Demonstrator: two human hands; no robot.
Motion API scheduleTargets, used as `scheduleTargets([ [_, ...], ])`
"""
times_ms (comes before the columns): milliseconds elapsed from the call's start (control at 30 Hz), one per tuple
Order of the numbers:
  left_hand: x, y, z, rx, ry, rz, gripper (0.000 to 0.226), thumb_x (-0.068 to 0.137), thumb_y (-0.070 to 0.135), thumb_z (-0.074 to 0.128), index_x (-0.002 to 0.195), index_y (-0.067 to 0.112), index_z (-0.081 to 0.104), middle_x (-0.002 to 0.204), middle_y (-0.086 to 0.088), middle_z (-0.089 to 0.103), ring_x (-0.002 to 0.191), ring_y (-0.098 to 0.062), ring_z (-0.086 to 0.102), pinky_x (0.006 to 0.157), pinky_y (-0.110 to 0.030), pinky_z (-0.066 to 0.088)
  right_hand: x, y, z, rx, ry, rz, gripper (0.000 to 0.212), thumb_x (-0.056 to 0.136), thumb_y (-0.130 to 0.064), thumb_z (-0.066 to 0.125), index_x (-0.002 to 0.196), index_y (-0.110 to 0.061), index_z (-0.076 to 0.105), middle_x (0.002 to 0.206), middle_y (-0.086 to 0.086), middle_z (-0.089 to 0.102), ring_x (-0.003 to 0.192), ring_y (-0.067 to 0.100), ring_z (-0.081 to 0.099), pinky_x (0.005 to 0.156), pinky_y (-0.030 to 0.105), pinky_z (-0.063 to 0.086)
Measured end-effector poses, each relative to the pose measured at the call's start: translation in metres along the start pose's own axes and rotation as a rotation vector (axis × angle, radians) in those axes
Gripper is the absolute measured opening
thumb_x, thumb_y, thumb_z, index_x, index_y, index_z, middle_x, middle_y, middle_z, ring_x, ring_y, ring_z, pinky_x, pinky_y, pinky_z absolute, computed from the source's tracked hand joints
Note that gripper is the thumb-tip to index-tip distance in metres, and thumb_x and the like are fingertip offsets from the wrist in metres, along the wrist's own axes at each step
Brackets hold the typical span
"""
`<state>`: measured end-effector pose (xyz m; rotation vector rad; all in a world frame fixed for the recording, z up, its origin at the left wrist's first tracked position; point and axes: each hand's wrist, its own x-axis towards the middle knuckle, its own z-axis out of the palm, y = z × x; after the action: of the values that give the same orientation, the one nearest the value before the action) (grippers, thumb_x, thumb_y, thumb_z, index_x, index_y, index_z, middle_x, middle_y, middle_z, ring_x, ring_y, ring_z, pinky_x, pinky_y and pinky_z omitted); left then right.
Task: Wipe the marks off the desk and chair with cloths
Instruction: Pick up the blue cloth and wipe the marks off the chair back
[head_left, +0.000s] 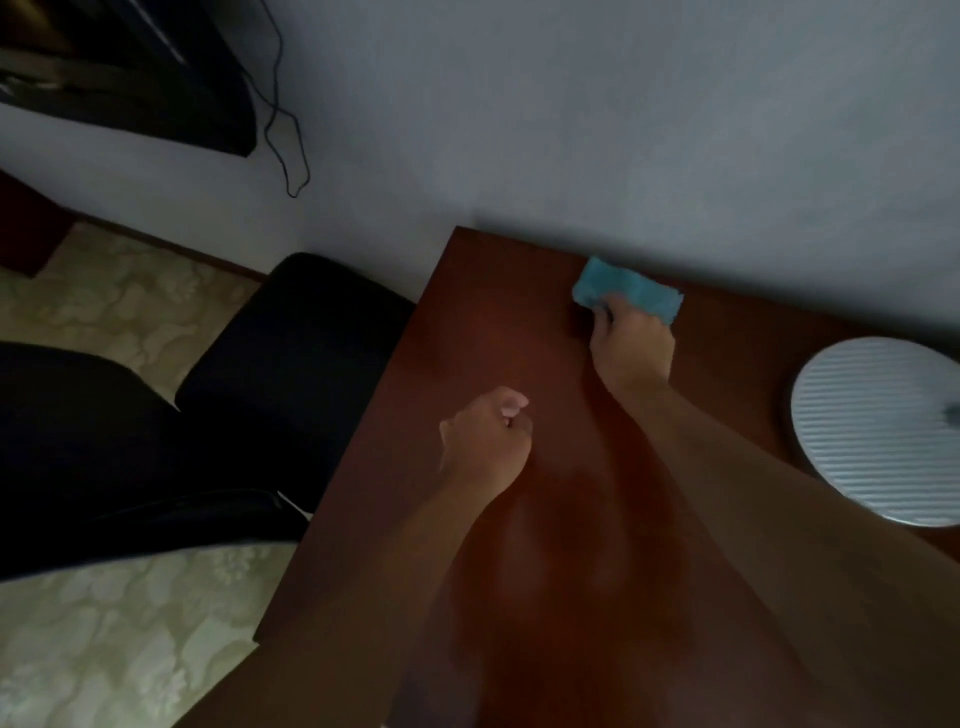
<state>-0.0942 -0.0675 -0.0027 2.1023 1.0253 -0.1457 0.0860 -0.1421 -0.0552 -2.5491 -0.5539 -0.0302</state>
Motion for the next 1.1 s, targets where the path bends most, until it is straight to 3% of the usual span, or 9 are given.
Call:
scheduleTargets([
  [67,-0.002,0.006,-0.007,-0.113,0.018,-0.009,0.028,0.096,0.024,0.052,0.121,0.032,0.062,0.117,0.014,0.064,0.110,-0.007,0.060,0.100,-0.030,0.046,-0.001,-0.015,-0.011,0.360,0.031,0.257,0.022,0.095,-0.020,0.055,0.110,-0.009,0.068,0.100,0.015,0.071,0.093,0.034,0.065,0.079,0.038,0.048],
  [200,-0.014,0.017,-0.033,-0.177,0.163,0.056,0.045,0.094,0.034,0.057,0.139,0.033,0.049,0.135,0.013,0.055,0.122,-0.006,0.053,0.100,-0.023,0.040,-0.038,-0.060,-0.044,1.355,-0.141,0.657,0.016,0.096,-0.008,0.053,0.086,-0.008,0.066,0.083,0.008,0.067,0.078,0.020,0.063,0.070,0.031,0.052],
  [333,-0.047,0.007,-0.077,-0.084,0.230,0.237,0.060,0.094,0.041,0.058,0.149,0.025,0.037,0.150,0.006,0.043,0.136,-0.009,0.041,0.111,-0.026,0.033,-0.100,-0.106,-0.064,1.739,-0.447,0.797,0.021,0.098,-0.015,0.049,0.111,-0.007,0.063,0.104,0.011,0.069,0.096,0.024,0.065,0.091,0.041,0.051],
  [500,-0.115,-0.047,-0.148,-0.293,0.218,0.199,0.058,0.091,0.039,0.065,0.144,0.026,0.046,0.144,0.009,0.049,0.130,-0.007,0.050,0.110,-0.035,0.043,-0.185,-0.196,-0.090,1.943,-0.705,0.768,0.036,0.099,-0.019,0.047,0.130,-0.004,0.057,0.108,0.009,0.066,0.101,0.022,0.063,0.094,0.036,0.047],
  [633,-0.178,-0.112,-0.202,-0.303,0.446,0.167,0.041,0.092,0.027,0.067,0.132,0.022,0.059,0.124,0.011,0.063,0.110,0.000,0.060,0.095,-0.030,0.053,-0.257,-0.275,-0.108,1.986,-0.905,0.679,0.043,0.090,-0.021,0.055,0.129,-0.003,0.059,0.126,0.011,0.065,0.118,0.026,0.061,0.106,0.040,0.042],
  [733,-0.225,-0.166,-0.253,-0.360,0.566,0.154,0.026,0.092,0.027,0.065,0.118,0.025,0.068,0.105,0.016,0.070,0.095,0.002,0.065,0.082,-0.025,0.057,-0.316,-0.339,-0.118,1.885,-0.900,0.647,0.035,0.088,-0.018,0.058,0.119,-0.006,0.065,0.121,0.010,0.069,0.114,0.024,0.064,0.103,0.042,0.044],
  [833,-0.262,-0.204,-0.290,-0.436,0.551,0.157,0.015,0.091,0.026,0.065,0.105,0.025,0.072,0.093,0.015,0.072,0.084,0.002,0.067,0.073,-0.022,0.055,-0.368,-0.388,-0.113,1.728,-0.748,0.647,0.024,0.096,-0.014,0.053,0.115,-0.009,0.067,0.112,0.007,0.072,0.103,0.020,0.070,0.095,0.039,0.049],
  [933,-0.305,-0.252,-0.338,-0.452,0.524,0.249,0.017,0.090,0.024,0.066,0.106,0.023,0.073,0.098,0.014,0.073,0.088,0.004,0.067,0.079,-0.020,0.054,-0.423,-0.453,-0.102,1.754,-0.701,0.671,0.027,0.102,-0.023,0.043,0.113,-0.015,0.066,0.109,0.007,0.073,0.100,0.021,0.069,0.083,0.035,0.050],
  [1100,-0.351,-0.308,-0.388,-0.335,0.442,0.305,0.021,0.092,0.026,0.062,0.110,0.024,0.072,0.105,0.015,0.072,0.098,0.010,0.061,0.085,-0.008,0.045,-0.491,-0.529,-0.086,1.846,-0.830,0.867,0.046,0.101,-0.031,0.033,0.112,-0.009,0.071,0.106,0.014,0.073,0.104,0.028,0.065,0.086,0.038,0.048],
])
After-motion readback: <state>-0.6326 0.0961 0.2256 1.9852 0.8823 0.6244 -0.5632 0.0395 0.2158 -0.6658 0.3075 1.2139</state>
